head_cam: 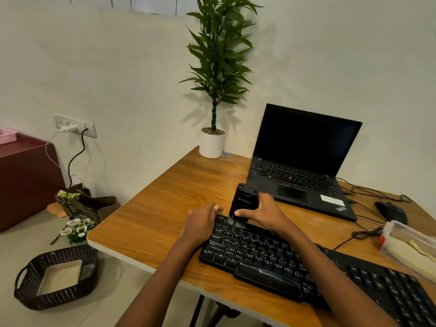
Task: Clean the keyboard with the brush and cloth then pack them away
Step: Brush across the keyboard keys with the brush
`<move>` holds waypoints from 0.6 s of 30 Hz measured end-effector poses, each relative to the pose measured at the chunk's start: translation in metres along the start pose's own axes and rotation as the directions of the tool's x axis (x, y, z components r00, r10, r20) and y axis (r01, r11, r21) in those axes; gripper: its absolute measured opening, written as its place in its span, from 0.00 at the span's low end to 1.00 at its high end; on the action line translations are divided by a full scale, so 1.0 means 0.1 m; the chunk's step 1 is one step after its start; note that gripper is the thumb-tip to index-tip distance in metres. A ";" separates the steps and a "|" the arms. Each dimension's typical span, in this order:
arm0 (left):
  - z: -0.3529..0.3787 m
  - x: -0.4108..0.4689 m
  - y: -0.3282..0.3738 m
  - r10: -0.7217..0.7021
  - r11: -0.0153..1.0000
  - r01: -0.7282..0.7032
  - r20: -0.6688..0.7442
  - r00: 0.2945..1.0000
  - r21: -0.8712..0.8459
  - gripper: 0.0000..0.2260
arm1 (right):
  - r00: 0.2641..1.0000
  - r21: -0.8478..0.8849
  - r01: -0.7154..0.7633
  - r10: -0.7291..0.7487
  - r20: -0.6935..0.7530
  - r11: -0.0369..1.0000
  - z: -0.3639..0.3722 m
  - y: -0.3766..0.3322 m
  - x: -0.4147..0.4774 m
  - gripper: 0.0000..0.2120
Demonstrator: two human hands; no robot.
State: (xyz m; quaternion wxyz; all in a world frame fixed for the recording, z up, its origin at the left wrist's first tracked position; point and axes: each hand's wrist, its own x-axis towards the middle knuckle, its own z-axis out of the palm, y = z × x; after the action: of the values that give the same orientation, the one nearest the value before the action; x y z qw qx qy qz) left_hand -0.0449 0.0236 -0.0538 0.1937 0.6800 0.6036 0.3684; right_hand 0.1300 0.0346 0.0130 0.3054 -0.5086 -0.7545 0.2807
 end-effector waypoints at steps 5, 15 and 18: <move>-0.03 -0.02 0.00 -0.006 1.000 0.006 0.004 1.000 0.005 0.16 | 0.997 -0.004 0.032 -0.033 -0.074 0.999 0.04 -0.10 0.06 0.20; -0.03 -0.02 0.00 -0.019 0.999 0.019 0.009 1.000 -0.040 0.17 | 0.999 0.023 0.030 -0.029 -0.037 0.999 0.12 -0.11 0.15 0.21; -0.03 -0.03 0.03 -0.020 1.000 0.021 0.026 0.999 -0.016 0.19 | 0.998 0.057 0.022 -0.025 0.060 0.998 0.15 -0.08 0.13 0.24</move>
State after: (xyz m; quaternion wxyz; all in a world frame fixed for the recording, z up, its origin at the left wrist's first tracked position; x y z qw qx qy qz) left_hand -0.0445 0.0193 -0.0506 0.2108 0.6769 0.6050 0.3625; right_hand 0.1101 0.0423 0.0116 0.2996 -0.4821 -0.7613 0.3135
